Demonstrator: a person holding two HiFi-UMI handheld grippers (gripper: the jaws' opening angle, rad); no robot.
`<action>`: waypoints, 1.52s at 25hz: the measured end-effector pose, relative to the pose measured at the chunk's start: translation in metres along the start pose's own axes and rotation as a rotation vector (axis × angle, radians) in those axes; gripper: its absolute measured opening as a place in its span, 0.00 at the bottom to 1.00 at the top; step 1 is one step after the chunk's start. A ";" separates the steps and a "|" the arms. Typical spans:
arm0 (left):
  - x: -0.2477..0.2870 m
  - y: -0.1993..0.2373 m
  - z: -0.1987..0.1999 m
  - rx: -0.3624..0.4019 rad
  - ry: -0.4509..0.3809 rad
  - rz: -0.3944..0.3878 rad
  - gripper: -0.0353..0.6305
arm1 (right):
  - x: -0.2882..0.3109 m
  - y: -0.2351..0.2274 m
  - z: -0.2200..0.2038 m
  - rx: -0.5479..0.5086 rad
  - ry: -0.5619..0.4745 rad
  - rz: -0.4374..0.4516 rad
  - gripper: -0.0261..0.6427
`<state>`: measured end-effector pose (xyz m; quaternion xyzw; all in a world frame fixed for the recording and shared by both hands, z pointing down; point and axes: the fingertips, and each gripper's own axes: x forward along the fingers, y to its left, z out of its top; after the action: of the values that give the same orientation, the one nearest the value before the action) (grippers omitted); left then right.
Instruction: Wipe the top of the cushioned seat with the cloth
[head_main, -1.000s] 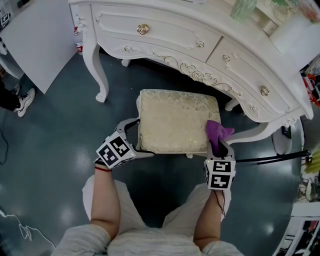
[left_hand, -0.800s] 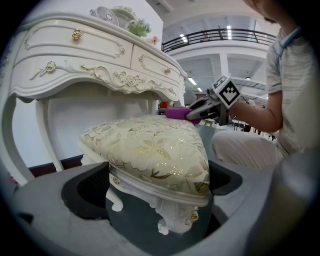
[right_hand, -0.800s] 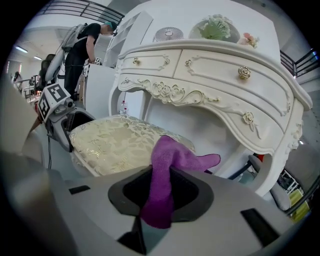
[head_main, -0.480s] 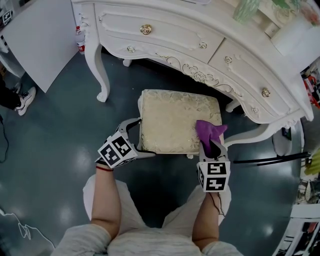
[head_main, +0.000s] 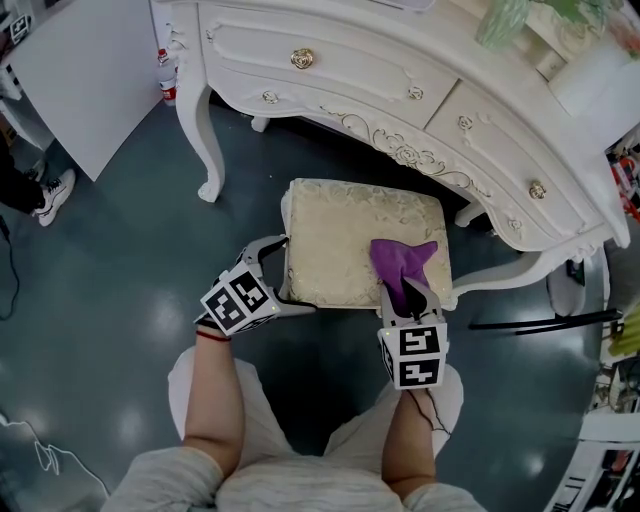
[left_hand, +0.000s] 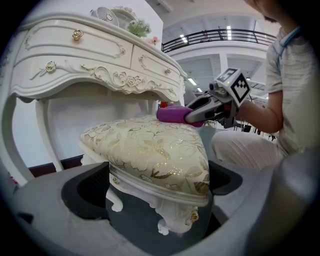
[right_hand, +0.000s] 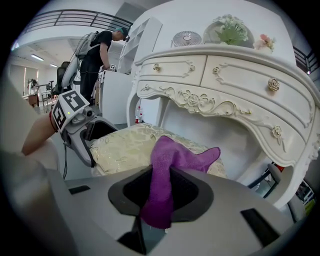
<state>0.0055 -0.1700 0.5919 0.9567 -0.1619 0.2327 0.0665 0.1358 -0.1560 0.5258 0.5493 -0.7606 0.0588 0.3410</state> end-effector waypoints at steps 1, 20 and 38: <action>0.000 0.000 0.000 0.000 0.000 -0.001 0.94 | 0.001 0.004 0.002 -0.004 -0.003 0.009 0.17; 0.000 0.000 0.001 0.001 -0.007 -0.005 0.94 | 0.012 0.076 0.040 -0.066 -0.061 0.180 0.17; 0.000 0.001 -0.002 0.005 -0.013 -0.006 0.94 | 0.014 0.125 0.060 -0.071 -0.112 0.331 0.17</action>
<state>0.0044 -0.1703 0.5941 0.9588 -0.1588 0.2267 0.0639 -0.0029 -0.1467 0.5237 0.4068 -0.8600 0.0564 0.3029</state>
